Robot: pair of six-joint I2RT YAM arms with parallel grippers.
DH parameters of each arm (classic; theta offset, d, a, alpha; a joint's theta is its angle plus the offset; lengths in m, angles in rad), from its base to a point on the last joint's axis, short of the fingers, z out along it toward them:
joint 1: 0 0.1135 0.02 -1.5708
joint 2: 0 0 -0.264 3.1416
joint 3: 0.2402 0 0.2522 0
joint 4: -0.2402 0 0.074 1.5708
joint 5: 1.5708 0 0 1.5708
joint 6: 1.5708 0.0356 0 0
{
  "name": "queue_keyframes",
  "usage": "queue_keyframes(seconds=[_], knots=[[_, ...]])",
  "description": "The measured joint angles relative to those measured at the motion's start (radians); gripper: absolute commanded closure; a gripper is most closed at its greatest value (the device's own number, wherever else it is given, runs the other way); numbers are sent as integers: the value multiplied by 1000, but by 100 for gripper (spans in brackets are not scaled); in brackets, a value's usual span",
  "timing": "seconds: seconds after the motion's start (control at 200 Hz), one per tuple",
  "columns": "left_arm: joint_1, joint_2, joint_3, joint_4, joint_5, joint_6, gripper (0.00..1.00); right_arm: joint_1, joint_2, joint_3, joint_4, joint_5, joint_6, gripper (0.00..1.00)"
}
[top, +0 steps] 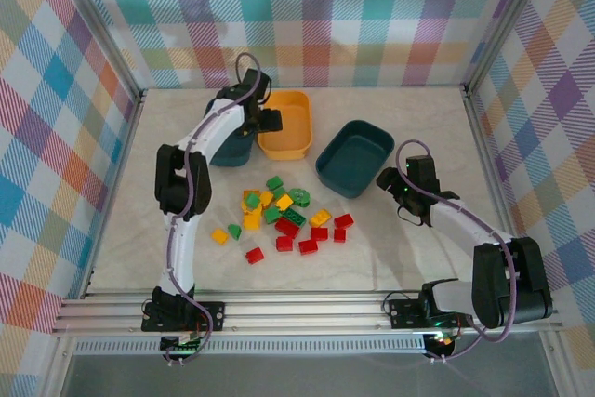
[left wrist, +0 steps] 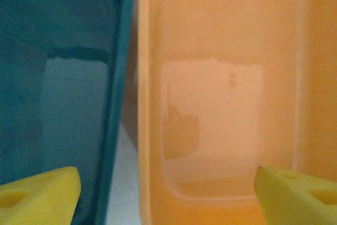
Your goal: Sort the legos into containers by color
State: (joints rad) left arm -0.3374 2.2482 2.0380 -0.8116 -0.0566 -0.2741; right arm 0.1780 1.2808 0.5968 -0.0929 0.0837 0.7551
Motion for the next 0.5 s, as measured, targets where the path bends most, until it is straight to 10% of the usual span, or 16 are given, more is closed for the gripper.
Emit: queue_keyframes(seconds=[0.5], knots=[[0,29,-52,29,4,10,48,19,0,13,27,-66,-40,16]])
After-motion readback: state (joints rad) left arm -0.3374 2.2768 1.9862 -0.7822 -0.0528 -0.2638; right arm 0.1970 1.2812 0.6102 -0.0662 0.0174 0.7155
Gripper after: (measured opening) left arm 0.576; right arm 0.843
